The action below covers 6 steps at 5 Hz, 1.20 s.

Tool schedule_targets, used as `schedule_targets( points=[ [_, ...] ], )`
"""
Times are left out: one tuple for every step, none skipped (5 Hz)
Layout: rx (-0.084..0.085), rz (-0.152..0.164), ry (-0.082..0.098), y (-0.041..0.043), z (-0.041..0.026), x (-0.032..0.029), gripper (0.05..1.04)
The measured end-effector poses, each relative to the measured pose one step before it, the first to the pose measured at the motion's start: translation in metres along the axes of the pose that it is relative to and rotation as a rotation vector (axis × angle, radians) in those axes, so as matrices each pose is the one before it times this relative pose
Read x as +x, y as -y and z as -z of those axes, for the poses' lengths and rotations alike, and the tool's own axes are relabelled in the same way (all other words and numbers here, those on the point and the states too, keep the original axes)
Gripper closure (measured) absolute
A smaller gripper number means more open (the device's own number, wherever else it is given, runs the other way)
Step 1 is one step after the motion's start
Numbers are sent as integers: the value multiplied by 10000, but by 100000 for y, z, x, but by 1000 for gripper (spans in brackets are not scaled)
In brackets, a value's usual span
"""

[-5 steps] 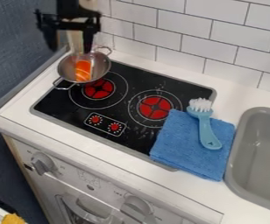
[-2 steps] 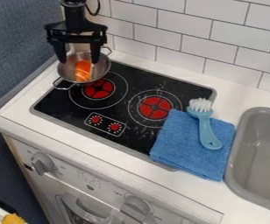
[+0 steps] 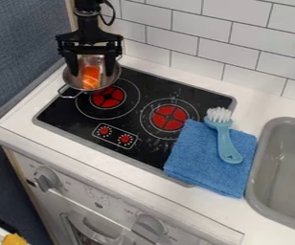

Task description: Moved the orange object and put it on the furthes right side of the burner

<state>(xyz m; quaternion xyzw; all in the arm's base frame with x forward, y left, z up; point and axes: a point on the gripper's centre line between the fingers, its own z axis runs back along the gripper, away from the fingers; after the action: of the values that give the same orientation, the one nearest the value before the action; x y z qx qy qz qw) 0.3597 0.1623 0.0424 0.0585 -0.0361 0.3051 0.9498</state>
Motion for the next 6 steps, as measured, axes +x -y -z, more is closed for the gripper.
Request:
schedule_targets(
  points=[
    [105, -289, -44, -518, 1401, 66, 83],
    [142, -5, -220, 11, 745, -273, 124],
    [-32, 204, -270, 216, 431, -14, 391],
    [-24, -27, 38, -28, -85, 89, 497],
    [-20, 46, -23, 32, 0, -36, 497],
    [140, -122, 295, 56, -1613, 859, 497]
  ],
)
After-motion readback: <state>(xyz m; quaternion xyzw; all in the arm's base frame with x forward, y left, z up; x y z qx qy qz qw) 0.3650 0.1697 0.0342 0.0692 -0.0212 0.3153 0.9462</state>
